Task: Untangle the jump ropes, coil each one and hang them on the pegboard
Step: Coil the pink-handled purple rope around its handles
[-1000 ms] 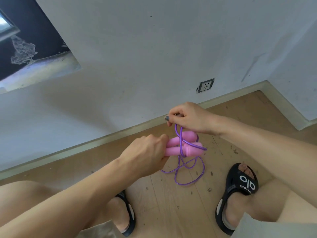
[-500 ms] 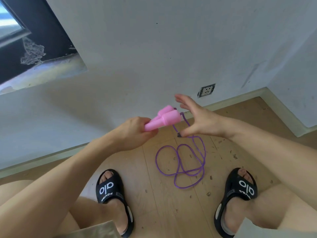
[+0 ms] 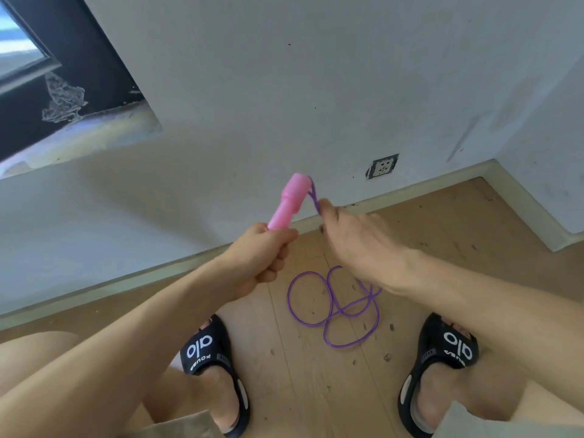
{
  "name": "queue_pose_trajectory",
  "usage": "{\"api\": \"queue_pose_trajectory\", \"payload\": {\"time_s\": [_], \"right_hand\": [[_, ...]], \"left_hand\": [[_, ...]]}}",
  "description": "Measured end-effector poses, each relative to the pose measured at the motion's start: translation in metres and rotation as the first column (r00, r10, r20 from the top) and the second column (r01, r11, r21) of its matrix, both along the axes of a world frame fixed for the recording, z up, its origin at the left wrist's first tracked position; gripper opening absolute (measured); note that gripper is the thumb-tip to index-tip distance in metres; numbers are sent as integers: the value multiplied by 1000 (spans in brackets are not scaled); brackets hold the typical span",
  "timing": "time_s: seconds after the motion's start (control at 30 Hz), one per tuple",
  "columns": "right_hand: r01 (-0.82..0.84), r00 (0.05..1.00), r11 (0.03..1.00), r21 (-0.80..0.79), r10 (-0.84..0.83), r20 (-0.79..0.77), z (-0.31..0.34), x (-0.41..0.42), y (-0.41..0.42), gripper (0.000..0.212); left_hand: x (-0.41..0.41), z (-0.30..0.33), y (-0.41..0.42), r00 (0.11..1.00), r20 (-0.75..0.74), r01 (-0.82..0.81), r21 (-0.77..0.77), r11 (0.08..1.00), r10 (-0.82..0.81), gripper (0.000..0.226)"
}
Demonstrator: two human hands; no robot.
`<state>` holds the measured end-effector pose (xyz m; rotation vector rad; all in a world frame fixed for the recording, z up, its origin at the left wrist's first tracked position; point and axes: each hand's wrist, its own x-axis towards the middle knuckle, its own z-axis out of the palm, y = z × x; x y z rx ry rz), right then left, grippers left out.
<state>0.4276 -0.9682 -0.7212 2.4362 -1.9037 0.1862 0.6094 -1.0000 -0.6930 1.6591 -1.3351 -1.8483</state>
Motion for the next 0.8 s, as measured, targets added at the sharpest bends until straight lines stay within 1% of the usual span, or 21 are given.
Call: {"api": "queue_pose_trajectory", "payload": {"time_s": [0.03,0.07,0.1,0.13,0.17,0.2,0.23,0.27,0.3,0.37,0.47,0.53,0.57,0.63,0.7,0.77,0.8], "right_hand": [[-35,997,999,38,38,-67,-1,4,4,47],[-79,991,994,70,86,-107,-1,8,8,46],[-128,983,989,74,137,-126,0,12,11,39],[-183,972,981,62,190,-140,4,17,14,28],[-232,956,971,60,239,-172,8,21,16,17],[-279,941,959,55,285,-184,11,22,17,7],[-322,928,946,44,325,-180,11,21,16,6],[-364,913,929,63,370,-173,10,18,17,11],[-390,903,913,117,404,-143,8,15,16,15],[-375,917,878,298,399,-21,12,10,15,25],[-370,928,798,475,295,227,19,3,12,29],[-384,902,737,557,171,396,23,-5,8,33],[-387,886,712,586,111,450,25,-8,6,32],[-398,855,684,611,34,518,27,-12,1,26],[-431,798,660,616,-41,601,30,-15,-3,19],[-465,730,629,623,-125,671,31,-18,-6,19],[-463,711,636,618,-149,687,31,-20,-8,22]], "left_hand": [[2,-1,-3,998,52,-40,-33,999,41,13],[4,-1,-8,991,125,-35,-98,995,48,11],[6,-4,-13,975,222,20,-176,984,20,12],[7,-7,-15,941,337,114,-248,962,-24,13],[8,-11,-14,884,462,231,-308,923,-67,15],[6,-16,-10,800,591,369,-349,861,-103,17],[5,-23,-5,699,704,512,-369,776,-126,16],[3,-31,2,605,784,633,-367,682,-139,15],[1,-37,8,537,832,713,-357,603,-143,14],[0,-43,15,437,887,801,-310,512,-148,16],[2,-44,18,317,941,883,-247,398,-119,20],[3,-44,18,291,949,910,-236,342,-121,21],[4,-44,18,285,950,920,-234,315,-127,20],[6,-43,18,276,953,936,-236,261,-128,19],[6,-40,21,254,954,953,-220,207,-159,22],[6,-38,24,240,950,965,-211,154,-202,24],[5,-36,25,237,947,968,-212,133,-215,25]]}}
